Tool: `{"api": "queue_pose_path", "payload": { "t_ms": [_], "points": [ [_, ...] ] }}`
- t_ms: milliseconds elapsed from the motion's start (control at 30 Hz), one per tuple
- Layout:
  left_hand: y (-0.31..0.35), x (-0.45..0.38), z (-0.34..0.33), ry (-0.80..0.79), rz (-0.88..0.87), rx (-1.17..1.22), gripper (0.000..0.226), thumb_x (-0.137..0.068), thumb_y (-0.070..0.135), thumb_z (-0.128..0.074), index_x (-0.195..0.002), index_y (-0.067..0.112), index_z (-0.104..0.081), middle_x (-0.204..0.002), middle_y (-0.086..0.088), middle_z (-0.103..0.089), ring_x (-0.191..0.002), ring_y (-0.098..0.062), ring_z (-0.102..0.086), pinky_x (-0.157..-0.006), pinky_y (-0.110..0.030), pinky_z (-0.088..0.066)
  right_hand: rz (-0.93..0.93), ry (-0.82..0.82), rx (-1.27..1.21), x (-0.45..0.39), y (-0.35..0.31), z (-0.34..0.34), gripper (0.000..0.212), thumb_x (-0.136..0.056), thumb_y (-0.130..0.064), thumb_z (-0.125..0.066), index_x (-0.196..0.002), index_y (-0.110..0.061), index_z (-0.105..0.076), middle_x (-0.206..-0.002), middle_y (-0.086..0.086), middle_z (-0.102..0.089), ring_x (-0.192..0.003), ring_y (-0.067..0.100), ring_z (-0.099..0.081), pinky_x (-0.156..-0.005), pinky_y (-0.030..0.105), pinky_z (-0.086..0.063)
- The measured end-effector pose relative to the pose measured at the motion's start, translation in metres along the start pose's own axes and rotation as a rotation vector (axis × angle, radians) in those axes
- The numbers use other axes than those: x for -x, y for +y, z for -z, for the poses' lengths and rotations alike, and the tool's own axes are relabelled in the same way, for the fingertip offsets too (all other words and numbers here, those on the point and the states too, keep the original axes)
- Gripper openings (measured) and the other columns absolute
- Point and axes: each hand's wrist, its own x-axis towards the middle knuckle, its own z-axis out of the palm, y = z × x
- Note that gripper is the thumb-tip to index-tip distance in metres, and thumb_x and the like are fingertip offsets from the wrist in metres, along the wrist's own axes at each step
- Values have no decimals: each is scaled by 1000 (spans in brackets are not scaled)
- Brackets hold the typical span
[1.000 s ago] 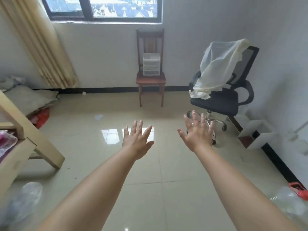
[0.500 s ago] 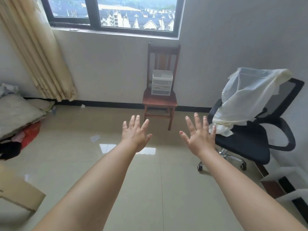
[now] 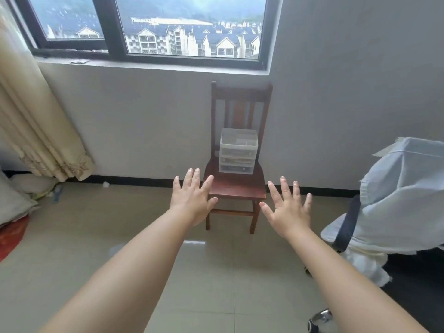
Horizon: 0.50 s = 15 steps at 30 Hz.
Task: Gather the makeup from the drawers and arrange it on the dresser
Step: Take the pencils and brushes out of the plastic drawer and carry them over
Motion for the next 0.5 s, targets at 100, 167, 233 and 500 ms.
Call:
{"api": "queue_pose_path", "payload": {
  "t_ms": [100,167,233,500],
  "points": [
    [-7,-64,9,-7,5,2,59,-98,47,-17,-147,25,5,-156,-9,11,-144,-23,14,-116,-46,0,-13,-32,13,-73,3,-1,59,-94,-53,-20,-145,-34,2,-156,-3,13,-143,25,13,-113,52,5],
    [-17,-106,11,-23,21,2,59,-98,47,-18,-147,25,6,-156,-9,12,-144,-23,14,-117,-46,0,-5,-61,23,-118,-3,-4,59,-94,-53,-19,-145,-34,3,-155,-3,13,-143,25,13,-113,52,4],
    [-30,-153,10,-36,52,13,59,-98,47,-17,-147,25,6,-156,-9,12,-144,-23,14,-117,-46,0,13,-74,19,-164,-10,-8,59,-94,-54,-19,-145,-34,5,-155,-2,14,-143,25,14,-114,51,4],
    [-67,-358,-2,-84,20,20,60,-98,47,-19,-147,25,5,-156,-10,11,-144,-24,12,-116,-47,-2,-71,-141,16,-342,-25,-39,60,-95,-52,-19,-145,-33,5,-156,-2,12,-143,25,12,-114,50,3]
  ]
}}
